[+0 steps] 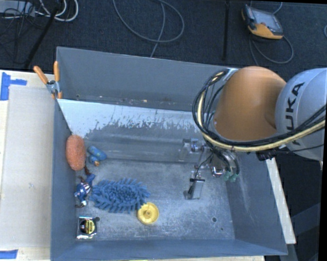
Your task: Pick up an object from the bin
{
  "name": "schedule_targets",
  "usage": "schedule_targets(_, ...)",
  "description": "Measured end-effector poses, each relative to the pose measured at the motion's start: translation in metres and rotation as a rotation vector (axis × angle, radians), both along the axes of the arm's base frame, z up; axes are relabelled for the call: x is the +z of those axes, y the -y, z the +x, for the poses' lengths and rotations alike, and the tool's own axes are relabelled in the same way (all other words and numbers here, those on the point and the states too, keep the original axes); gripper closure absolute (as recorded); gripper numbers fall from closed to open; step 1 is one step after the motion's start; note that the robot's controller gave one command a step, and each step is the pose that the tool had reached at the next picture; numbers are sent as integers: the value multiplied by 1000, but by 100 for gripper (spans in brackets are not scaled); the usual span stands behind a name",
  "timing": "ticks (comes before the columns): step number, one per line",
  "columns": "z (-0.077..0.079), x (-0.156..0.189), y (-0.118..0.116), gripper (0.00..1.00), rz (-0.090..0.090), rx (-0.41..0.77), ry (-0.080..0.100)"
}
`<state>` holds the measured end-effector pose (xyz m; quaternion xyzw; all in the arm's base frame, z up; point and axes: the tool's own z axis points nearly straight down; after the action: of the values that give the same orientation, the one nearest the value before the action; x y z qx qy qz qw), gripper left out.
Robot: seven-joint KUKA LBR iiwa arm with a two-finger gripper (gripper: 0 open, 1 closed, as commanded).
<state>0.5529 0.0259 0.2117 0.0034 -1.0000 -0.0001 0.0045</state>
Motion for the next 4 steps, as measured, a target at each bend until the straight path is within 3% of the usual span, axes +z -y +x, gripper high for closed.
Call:
schedule_targets(1,1,4,0,0,0,-1,8)
schedule_targets(2,20,-46,-33,0,0,-41,16)
schedule_targets(3,31,-102,-67,0,1,-52,8)
schedule_targets(4,27,-107,-69,0,1,-44,4)
